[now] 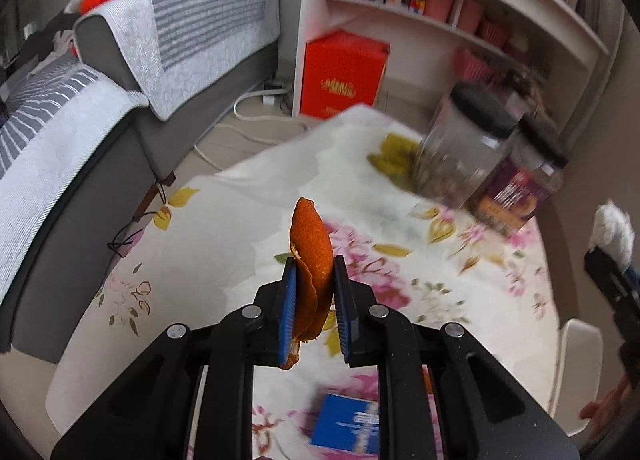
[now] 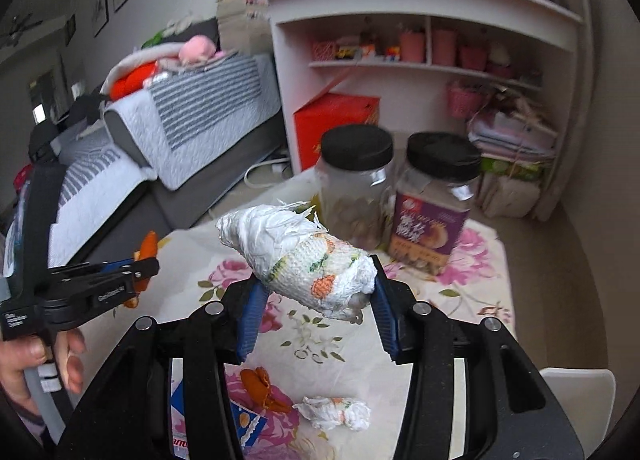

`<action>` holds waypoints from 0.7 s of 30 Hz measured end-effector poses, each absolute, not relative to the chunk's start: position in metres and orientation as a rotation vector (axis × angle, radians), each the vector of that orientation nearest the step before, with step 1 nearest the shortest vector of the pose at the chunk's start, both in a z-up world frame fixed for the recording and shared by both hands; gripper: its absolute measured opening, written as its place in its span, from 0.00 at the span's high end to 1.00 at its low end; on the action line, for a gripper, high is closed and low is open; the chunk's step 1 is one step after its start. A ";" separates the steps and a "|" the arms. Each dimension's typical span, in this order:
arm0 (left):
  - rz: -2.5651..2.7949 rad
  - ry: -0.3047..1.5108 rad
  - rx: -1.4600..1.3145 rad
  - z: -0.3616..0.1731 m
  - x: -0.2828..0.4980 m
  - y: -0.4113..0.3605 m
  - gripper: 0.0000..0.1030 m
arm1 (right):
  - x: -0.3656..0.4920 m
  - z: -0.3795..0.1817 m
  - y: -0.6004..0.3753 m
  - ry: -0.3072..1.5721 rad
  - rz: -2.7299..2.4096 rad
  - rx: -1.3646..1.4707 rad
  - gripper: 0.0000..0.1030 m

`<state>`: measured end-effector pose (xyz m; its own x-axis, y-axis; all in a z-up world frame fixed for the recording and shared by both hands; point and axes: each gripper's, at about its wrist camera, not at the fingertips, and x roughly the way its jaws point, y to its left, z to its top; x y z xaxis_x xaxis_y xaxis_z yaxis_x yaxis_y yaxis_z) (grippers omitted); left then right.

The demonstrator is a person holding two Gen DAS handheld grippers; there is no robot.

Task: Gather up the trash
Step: 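Lift and carry the orange peel and white bundle over the white bin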

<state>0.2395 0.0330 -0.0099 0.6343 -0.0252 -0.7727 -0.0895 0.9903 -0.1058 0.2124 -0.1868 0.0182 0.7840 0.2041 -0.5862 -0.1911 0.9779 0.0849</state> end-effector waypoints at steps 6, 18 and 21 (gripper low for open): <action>0.035 0.807 -0.207 0.016 0.217 0.013 0.82 | 0.190 0.034 -0.203 0.575 0.162 0.031 0.56; 0.031 0.749 -0.199 0.035 0.185 -0.031 0.82 | 0.154 0.060 -0.243 0.488 0.090 0.051 0.56; 0.021 0.749 -0.190 0.037 0.180 -0.045 0.82 | 0.144 0.066 -0.253 0.466 0.069 0.049 0.55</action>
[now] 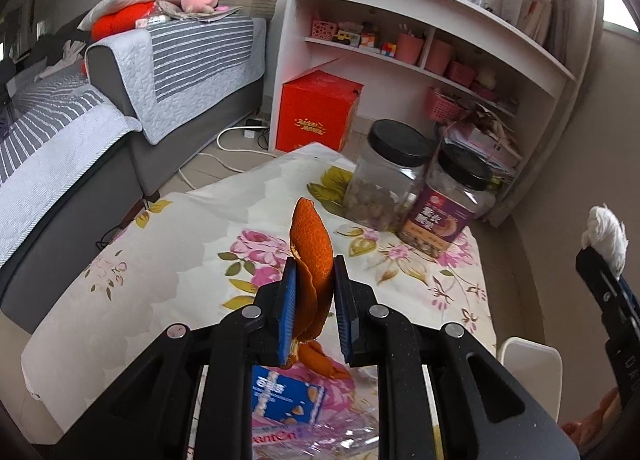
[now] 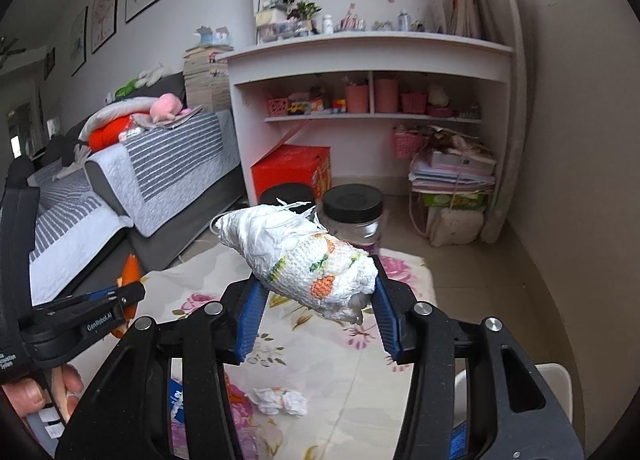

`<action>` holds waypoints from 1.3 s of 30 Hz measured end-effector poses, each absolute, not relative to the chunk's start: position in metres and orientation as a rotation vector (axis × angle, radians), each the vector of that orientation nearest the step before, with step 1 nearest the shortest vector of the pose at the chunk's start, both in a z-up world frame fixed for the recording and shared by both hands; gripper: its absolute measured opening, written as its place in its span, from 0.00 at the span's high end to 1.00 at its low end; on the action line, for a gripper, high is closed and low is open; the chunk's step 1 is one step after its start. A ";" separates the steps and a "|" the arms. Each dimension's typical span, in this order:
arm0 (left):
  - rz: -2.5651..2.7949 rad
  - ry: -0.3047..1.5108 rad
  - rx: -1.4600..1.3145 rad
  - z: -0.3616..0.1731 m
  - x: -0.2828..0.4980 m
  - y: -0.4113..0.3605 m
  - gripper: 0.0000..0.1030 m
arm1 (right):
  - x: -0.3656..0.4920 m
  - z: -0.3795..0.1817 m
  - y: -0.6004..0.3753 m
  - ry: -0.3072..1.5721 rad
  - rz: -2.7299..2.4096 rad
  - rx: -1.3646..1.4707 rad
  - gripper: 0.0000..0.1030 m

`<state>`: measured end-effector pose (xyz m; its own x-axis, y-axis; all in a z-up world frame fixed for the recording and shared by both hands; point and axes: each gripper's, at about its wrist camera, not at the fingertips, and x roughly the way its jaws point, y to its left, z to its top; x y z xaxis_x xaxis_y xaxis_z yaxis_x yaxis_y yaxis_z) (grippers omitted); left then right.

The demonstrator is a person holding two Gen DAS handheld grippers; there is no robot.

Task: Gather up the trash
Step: 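Lift and carry the orange peel and white bundle over the white bin, then open right gripper dropping the white bundle into the bin while left gripper drops the peel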

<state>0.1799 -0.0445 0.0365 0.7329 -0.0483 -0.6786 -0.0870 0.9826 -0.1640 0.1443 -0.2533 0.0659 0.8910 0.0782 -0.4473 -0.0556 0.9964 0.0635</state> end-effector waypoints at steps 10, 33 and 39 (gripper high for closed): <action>-0.008 0.749 -0.179 0.041 0.166 -0.081 0.82 | 0.120 0.075 -0.288 0.431 0.001 0.073 0.55; -0.194 0.751 -0.069 0.047 0.139 -0.212 0.82 | 0.068 0.070 -0.404 0.455 -0.252 0.145 0.53; -0.256 0.765 -0.036 0.043 0.136 -0.250 0.82 | 0.057 0.067 -0.435 0.478 -0.329 0.162 0.53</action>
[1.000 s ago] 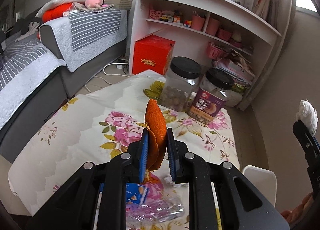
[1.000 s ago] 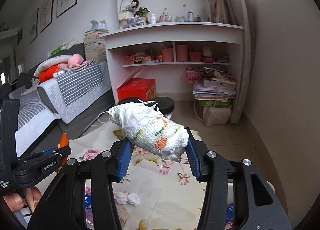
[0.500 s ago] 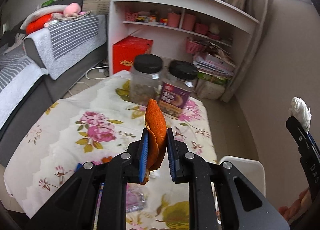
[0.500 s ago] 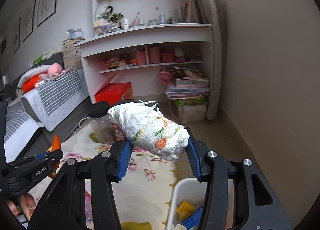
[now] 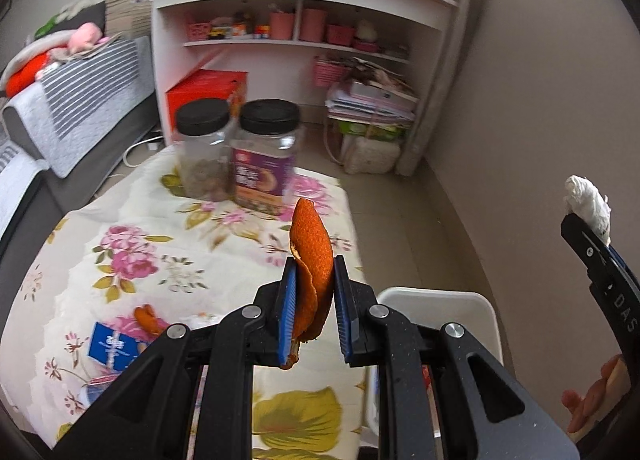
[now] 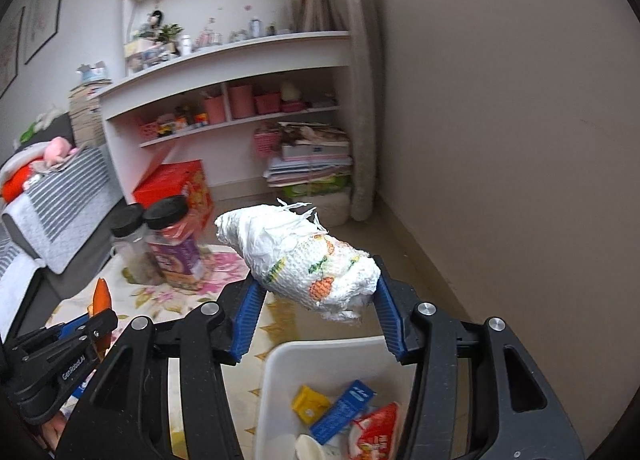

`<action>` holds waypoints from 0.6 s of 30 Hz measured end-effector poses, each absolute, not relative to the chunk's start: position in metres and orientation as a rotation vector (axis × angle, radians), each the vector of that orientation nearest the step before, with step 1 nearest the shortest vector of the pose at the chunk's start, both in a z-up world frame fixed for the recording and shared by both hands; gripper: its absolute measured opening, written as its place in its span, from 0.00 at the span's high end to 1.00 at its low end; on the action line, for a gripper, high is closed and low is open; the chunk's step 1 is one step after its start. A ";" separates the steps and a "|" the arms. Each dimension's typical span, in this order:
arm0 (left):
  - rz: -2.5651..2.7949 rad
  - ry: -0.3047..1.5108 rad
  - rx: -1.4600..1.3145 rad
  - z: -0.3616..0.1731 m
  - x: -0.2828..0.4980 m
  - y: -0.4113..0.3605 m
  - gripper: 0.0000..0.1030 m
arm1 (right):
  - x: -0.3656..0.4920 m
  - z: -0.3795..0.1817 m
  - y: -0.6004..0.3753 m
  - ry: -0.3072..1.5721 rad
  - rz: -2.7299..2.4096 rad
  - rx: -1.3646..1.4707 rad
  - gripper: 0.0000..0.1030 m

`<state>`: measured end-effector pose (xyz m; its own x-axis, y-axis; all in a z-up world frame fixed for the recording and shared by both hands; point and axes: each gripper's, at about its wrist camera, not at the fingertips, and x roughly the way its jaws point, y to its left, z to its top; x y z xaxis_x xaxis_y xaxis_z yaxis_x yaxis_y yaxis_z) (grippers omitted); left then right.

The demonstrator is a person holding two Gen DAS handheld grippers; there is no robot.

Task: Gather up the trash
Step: 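Open right gripper dropping the white bundle into the bin while left gripper drops the peel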

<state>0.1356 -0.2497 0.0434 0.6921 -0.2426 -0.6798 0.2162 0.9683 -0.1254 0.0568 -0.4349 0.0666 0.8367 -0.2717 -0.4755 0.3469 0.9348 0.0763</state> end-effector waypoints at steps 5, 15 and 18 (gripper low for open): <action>-0.303 0.765 -0.010 0.044 0.133 -0.278 0.82 | 0.052 0.061 -0.456 0.520 -0.378 0.175 0.50; -0.387 0.782 0.029 0.041 0.130 -0.324 0.82 | 0.038 0.065 -0.491 0.485 -0.503 0.223 0.23; -0.404 0.789 0.038 0.039 0.129 -0.333 0.82 | 0.033 0.066 -0.503 0.480 -0.536 0.253 0.22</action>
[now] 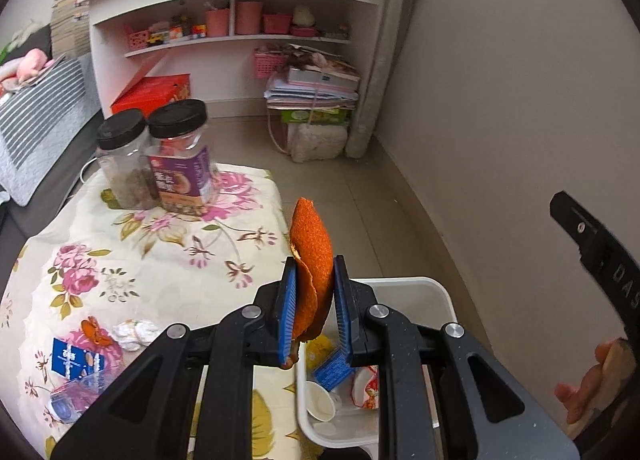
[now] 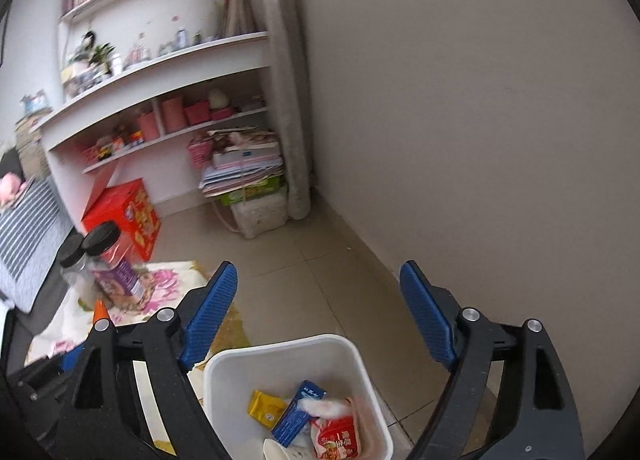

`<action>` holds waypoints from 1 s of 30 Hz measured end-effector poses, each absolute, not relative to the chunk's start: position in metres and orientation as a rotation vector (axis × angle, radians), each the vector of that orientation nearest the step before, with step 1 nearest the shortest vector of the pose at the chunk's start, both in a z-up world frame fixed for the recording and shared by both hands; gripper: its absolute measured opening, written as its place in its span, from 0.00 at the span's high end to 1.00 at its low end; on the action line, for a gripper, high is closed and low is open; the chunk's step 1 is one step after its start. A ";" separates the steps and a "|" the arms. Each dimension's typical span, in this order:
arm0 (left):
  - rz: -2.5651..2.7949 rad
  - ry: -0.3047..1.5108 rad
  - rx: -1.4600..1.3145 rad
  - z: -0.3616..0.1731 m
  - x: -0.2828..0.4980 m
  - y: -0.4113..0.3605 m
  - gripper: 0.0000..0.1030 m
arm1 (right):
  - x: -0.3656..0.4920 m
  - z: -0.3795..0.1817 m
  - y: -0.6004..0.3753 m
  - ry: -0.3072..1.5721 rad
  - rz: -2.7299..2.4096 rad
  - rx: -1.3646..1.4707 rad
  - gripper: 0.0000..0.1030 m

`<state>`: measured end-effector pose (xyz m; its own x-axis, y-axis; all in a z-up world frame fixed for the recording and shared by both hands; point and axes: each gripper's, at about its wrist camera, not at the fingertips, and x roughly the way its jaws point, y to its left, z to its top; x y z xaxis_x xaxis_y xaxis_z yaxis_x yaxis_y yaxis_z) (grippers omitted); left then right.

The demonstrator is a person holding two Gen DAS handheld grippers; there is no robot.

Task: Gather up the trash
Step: 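Open right gripper dropping the white bundle into the bin while left gripper drops the peel, then move both open grippers back over the table trash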

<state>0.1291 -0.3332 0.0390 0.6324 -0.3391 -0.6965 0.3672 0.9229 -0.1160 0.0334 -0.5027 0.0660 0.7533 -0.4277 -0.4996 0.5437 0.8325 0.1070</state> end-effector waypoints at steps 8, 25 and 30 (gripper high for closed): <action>-0.481 0.830 0.072 0.031 0.124 -0.364 0.71 | 0.019 0.066 -0.532 0.464 -0.628 0.317 0.15; -0.389 0.776 0.082 0.038 0.120 -0.350 0.30 | 0.021 0.069 -0.511 0.445 -0.744 0.148 0.07; -0.294 0.731 0.073 0.042 0.121 -0.330 0.25 | 0.024 0.067 -0.493 0.441 -0.742 0.113 0.07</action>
